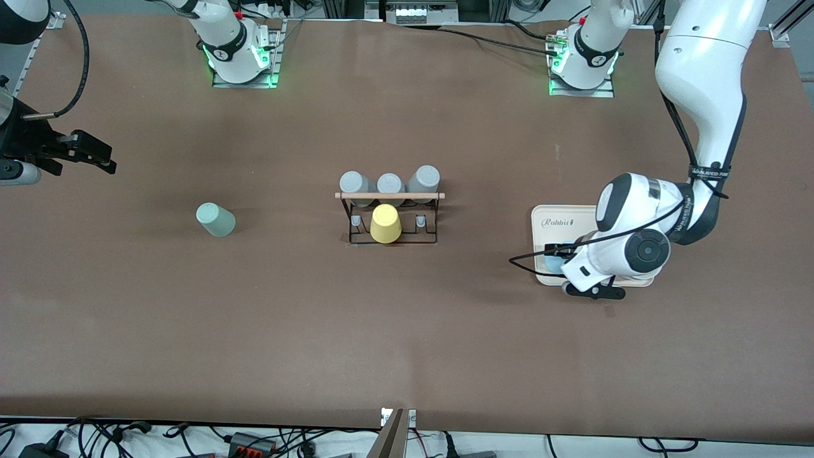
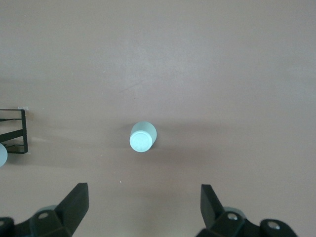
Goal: Hang scattered cups on rack with three cups
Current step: 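Lower the left gripper and grasp the light blue cup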
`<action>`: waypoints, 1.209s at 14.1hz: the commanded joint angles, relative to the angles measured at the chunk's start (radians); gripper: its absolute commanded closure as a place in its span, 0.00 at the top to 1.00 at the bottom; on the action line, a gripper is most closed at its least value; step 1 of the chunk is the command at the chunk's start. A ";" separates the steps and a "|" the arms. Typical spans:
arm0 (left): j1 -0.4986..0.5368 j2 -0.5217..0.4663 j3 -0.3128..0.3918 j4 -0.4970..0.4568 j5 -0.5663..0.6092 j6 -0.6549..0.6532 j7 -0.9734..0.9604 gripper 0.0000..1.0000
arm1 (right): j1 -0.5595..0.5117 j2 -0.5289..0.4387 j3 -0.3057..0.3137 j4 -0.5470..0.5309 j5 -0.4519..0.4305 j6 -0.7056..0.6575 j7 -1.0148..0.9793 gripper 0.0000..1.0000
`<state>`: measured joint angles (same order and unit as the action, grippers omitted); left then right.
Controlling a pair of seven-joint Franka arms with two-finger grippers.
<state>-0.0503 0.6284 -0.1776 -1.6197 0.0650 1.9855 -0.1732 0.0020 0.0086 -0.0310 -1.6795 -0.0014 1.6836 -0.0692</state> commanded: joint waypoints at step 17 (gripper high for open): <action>-0.057 0.001 -0.005 0.261 -0.040 -0.225 -0.079 0.00 | -0.016 0.010 0.008 0.018 -0.008 0.001 -0.001 1.00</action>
<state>-0.0575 0.6473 -0.1850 -1.4854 0.0634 1.8931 -0.1941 -0.0046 0.0091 -0.0312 -1.6793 -0.0014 1.6840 -0.0692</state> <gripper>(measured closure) 0.339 0.000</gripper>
